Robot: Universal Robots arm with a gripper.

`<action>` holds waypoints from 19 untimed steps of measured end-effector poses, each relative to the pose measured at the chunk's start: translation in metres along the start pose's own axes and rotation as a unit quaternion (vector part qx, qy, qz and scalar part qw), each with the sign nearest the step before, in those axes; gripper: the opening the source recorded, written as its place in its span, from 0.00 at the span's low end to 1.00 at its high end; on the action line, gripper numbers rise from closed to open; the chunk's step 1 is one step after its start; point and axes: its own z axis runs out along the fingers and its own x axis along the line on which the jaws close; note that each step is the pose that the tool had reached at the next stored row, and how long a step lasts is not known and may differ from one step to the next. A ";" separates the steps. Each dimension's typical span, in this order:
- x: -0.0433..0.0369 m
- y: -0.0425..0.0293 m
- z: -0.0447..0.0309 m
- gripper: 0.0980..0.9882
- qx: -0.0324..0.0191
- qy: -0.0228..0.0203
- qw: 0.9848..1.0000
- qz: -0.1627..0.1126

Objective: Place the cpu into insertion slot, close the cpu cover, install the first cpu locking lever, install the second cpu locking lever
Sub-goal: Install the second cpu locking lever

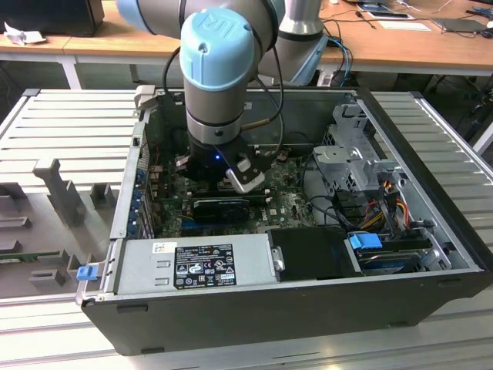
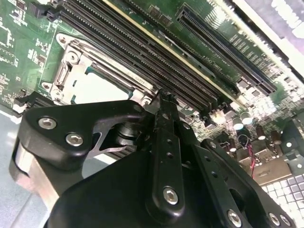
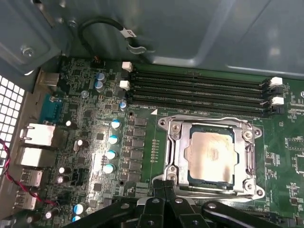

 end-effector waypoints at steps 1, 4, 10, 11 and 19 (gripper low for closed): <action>0.0002 -0.0001 0.0007 0.01 -0.002 0.000 1.000 0.000; 0.0005 -0.0007 0.0031 0.01 -0.012 -0.001 1.000 0.000; 0.0023 -0.0019 0.0075 0.01 -0.022 -0.002 1.000 0.000; 0.0024 -0.0016 0.0068 0.01 -0.022 -0.002 1.000 0.000; 0.0021 0.0042 -0.0144 0.01 -0.023 -0.002 1.000 0.000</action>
